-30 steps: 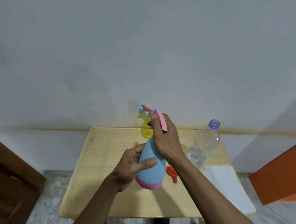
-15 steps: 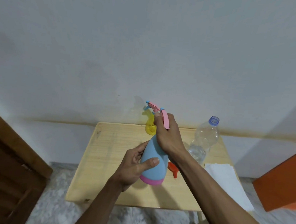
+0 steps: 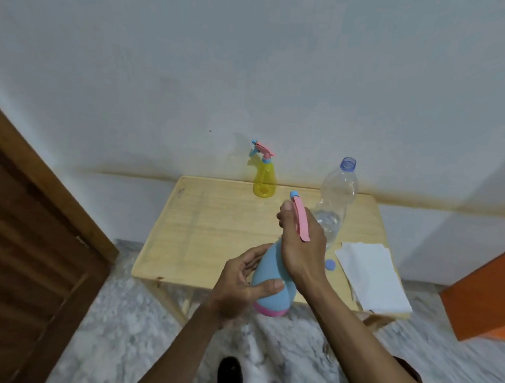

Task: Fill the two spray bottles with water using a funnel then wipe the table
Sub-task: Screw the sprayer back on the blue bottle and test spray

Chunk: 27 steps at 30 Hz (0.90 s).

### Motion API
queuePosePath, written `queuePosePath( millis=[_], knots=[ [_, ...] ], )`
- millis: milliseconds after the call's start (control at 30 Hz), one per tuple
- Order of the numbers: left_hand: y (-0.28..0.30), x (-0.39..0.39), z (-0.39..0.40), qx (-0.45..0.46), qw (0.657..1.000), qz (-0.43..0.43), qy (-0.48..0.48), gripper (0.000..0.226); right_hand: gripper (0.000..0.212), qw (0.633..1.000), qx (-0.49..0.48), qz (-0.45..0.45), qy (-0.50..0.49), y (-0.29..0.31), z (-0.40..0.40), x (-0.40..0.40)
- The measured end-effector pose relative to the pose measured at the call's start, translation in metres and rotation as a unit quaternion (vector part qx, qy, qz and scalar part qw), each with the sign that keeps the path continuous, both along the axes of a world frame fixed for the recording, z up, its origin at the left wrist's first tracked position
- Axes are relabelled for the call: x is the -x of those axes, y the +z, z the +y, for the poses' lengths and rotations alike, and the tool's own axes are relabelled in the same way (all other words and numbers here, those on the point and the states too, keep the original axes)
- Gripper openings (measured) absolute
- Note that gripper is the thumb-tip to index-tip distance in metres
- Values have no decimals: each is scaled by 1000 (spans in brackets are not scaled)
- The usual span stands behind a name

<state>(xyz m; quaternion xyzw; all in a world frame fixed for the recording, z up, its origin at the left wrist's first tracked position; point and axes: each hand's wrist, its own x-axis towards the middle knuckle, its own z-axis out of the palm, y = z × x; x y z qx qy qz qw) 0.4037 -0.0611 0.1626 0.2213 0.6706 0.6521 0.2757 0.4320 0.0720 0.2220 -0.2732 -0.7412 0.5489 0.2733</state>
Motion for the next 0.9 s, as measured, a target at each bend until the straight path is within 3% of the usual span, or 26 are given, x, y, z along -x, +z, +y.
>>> queuePosePath(
  millis=[233,400,533,700,800,900],
  knots=[
    [-8,-72,-28,32,998,-61,3,56,43,1000,16,-7,2,-23,-20,-67],
    [-7,-83,-53,115,990,-19,82,53,46,999,23,-37,-11,-28,-33,-94],
    [-8,-62,-79,240,960,95,109,45,49,998,-12,-59,-14,-36,-44,-104],
    [-13,-17,-124,389,903,175,43,61,55,993,-24,-111,-23,-60,-67,-89],
    [-17,6,-153,468,861,198,11,61,57,985,-43,-168,-3,-68,-87,-80],
    [-24,22,-175,508,842,182,-19,62,60,975,-63,-215,4,-77,-106,-73]
  ],
)
